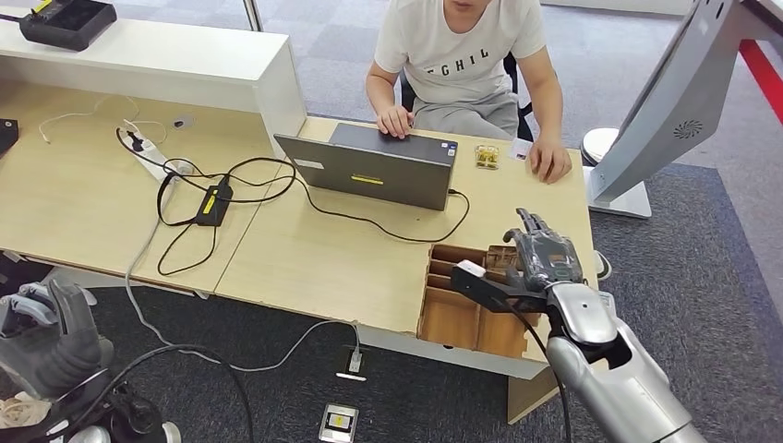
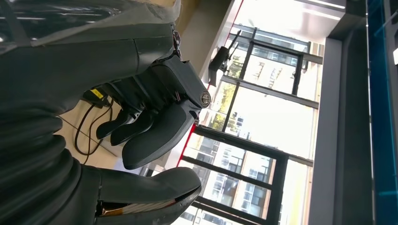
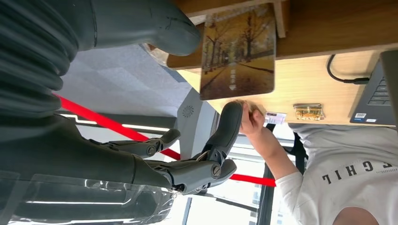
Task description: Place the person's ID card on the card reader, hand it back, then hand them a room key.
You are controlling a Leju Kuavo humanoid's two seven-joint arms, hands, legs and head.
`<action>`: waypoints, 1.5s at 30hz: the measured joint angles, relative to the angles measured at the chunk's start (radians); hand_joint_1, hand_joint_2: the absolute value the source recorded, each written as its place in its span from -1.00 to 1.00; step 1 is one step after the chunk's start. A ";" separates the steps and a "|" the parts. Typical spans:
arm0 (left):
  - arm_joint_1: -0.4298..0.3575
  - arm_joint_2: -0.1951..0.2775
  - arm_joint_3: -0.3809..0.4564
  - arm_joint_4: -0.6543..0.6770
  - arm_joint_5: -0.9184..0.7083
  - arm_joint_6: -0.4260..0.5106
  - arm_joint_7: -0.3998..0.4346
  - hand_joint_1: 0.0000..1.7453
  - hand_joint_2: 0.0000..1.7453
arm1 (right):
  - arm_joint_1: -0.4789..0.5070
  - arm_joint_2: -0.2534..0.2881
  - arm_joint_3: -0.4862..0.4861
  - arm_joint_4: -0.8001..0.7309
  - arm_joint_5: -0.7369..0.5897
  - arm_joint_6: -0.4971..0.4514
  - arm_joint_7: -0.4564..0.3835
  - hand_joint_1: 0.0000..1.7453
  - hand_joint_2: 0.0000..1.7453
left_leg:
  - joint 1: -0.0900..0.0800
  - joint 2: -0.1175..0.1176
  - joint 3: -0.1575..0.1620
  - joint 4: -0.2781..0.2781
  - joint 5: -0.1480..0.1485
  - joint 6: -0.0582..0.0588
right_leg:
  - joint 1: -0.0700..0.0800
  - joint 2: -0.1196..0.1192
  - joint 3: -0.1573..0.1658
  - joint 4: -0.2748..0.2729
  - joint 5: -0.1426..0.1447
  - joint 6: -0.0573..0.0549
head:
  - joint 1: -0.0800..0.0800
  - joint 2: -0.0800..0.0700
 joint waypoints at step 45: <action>-0.014 0.002 0.007 -0.002 0.022 0.000 0.000 1.00 1.00 | 0.010 -0.060 0.018 -0.139 0.039 0.027 0.007 -0.66 1.00 | 0.000 0.000 -0.001 0.000 0.000 0.000 | 0.000 0.000 0.000 0.000 0.000 0.000 | 0.000 0.000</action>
